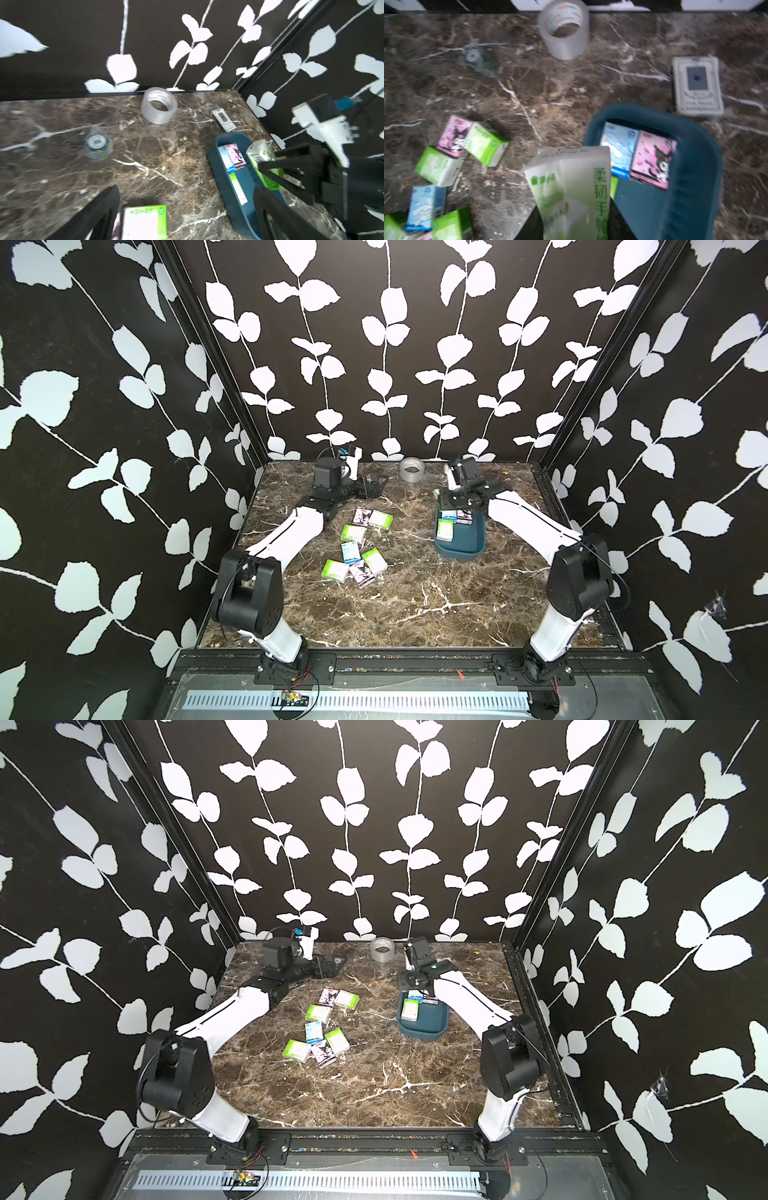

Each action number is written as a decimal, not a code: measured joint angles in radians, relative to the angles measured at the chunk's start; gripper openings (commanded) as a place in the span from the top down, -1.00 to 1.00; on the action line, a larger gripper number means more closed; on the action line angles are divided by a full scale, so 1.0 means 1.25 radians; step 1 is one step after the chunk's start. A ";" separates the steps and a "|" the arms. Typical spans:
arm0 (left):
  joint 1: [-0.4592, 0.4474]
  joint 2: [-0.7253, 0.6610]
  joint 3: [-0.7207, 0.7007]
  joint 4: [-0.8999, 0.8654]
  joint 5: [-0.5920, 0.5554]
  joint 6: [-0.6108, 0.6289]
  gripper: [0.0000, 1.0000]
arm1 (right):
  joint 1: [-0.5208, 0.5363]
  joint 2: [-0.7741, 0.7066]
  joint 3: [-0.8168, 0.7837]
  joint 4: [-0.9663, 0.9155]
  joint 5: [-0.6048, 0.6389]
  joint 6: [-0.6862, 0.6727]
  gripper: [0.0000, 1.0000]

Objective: Put the pocket tissues into the storage box
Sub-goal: Place the pocket tissues in the storage box.

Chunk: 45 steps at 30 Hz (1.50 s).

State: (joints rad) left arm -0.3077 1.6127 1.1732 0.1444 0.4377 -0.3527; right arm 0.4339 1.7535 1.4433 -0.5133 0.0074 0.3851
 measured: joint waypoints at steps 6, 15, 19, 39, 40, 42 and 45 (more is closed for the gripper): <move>0.002 0.020 0.004 -0.001 0.017 0.003 -0.98 | -0.064 -0.009 -0.069 -0.066 0.043 0.046 0.21; 0.002 0.020 0.026 -0.015 0.018 0.029 -0.98 | -0.068 0.013 -0.087 -0.081 0.051 0.084 0.20; 0.002 0.020 0.027 -0.022 0.016 0.035 -0.98 | -0.068 0.048 -0.087 -0.078 0.051 0.087 0.19; 0.002 0.017 0.027 -0.039 -0.009 0.060 -0.98 | -0.068 0.136 -0.065 -0.051 0.019 0.093 -0.04; 0.002 0.017 0.027 -0.039 -0.010 0.061 -0.98 | -0.068 0.138 -0.064 -0.049 0.016 0.096 -0.09; 0.002 0.017 0.027 -0.039 -0.010 0.061 -0.98 | -0.068 0.141 -0.059 -0.048 0.011 0.100 -0.15; 0.002 0.017 0.027 -0.039 -0.011 0.062 -0.98 | -0.068 0.142 -0.055 -0.049 0.001 0.102 -0.23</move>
State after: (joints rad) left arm -0.3050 1.6344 1.2064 0.0956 0.4244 -0.2756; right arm 0.3489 1.9308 1.3743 -0.5739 0.0082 0.5125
